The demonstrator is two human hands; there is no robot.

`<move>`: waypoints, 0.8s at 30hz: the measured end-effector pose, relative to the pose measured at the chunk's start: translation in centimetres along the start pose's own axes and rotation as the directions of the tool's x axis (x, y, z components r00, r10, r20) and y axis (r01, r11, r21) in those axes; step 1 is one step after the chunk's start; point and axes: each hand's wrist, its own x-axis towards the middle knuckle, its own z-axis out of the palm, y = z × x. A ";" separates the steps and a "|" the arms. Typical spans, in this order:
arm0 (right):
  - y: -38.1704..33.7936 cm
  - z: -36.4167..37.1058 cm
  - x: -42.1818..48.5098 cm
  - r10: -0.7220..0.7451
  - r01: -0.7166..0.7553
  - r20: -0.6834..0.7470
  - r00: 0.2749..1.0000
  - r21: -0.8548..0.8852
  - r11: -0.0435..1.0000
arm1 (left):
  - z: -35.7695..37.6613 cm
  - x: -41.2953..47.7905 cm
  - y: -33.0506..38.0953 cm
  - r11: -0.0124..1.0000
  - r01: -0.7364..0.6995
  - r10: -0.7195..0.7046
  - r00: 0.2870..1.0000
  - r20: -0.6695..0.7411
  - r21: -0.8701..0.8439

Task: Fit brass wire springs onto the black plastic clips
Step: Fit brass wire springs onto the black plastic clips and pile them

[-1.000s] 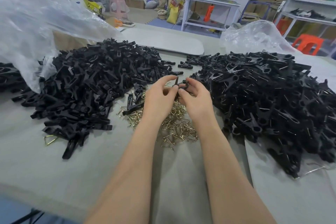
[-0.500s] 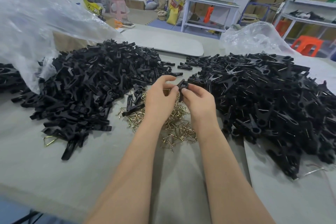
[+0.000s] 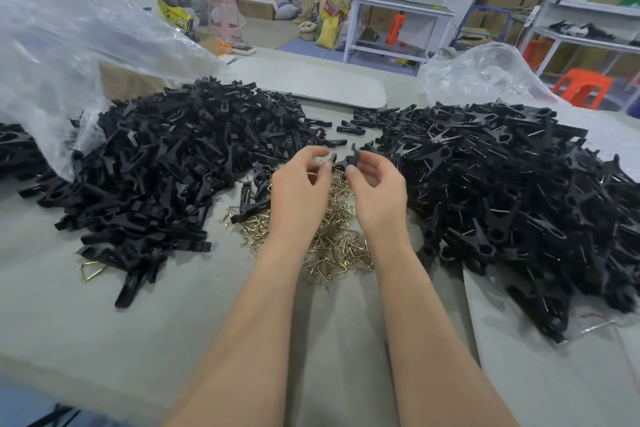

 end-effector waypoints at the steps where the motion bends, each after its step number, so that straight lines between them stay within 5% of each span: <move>1: -0.2 0.2 -0.1 -0.046 0.047 0.028 0.999 -0.034 0.998 | 0.0 0.0 0.0 1.000 0.009 -0.009 1.000 0.005 -0.007; 6: -0.4 0.5 -0.3 -0.104 0.110 0.105 0.989 -0.059 0.992 | -0.3 0.4 -0.1 0.984 0.085 -0.086 0.996 0.002 -0.155; 9: -0.5 0.1 -0.2 -0.060 0.059 0.051 0.997 0.007 0.998 | -0.5 0.3 0.2 0.945 0.134 -0.095 0.985 0.143 -0.298; 14: -0.4 -0.3 0.1 0.054 -0.059 0.043 0.998 0.128 0.990 | 0.0 0.4 0.0 0.975 0.076 -0.038 0.983 0.181 -0.209; 24: -0.1 0.1 0.2 0.037 -0.052 0.129 0.991 0.117 0.992 | -0.2 0.4 0.1 0.984 0.059 -0.024 0.979 0.205 -0.167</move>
